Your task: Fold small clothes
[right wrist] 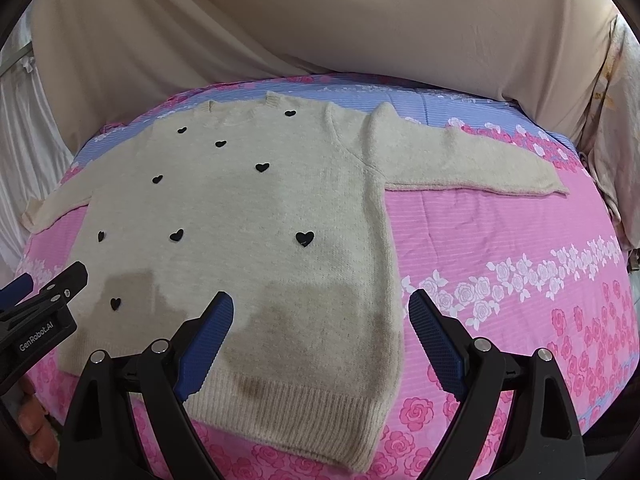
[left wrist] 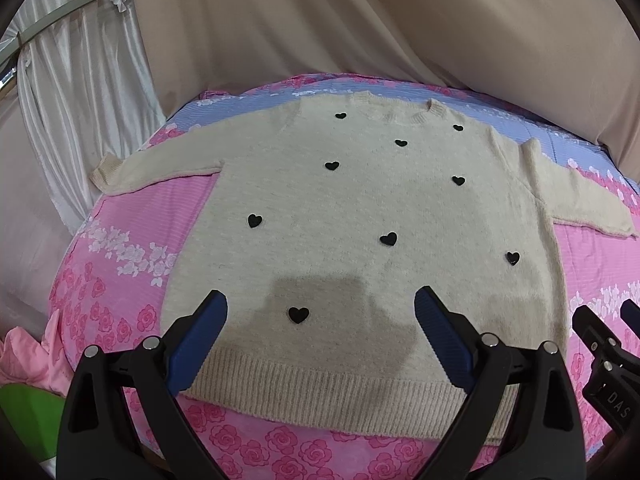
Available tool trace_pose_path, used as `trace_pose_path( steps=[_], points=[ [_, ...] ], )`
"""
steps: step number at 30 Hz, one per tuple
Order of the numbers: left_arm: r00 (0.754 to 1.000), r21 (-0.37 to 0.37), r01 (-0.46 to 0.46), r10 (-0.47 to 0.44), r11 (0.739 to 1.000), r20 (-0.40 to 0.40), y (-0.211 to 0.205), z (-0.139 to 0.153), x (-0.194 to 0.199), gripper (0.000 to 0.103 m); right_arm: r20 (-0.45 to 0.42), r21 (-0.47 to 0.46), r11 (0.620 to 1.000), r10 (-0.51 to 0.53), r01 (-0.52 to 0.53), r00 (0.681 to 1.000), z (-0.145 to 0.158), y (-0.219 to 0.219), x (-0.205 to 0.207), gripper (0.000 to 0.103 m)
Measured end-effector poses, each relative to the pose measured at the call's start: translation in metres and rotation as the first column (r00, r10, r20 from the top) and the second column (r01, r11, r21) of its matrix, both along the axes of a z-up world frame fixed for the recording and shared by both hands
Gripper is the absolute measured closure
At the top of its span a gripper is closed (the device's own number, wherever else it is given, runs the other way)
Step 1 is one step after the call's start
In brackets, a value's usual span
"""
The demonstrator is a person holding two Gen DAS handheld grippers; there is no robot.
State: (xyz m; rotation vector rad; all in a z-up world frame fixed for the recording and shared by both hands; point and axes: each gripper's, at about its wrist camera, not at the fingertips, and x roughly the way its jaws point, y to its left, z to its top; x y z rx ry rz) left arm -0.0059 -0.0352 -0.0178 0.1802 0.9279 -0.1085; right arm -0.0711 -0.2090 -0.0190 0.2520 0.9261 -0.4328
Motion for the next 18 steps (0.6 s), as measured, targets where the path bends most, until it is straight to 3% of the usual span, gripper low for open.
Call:
trace_pose_path(
  steps=[18],
  points=[
    [1.000, 0.002, 0.005, -0.005, 1.000, -0.001, -0.0053, -0.0015, 0.0047, 0.011, -0.005, -0.005, 1.000, -0.003, 0.003, 1.000, 0.0001, -0.0069, 0.0056, 0.015]
  ],
)
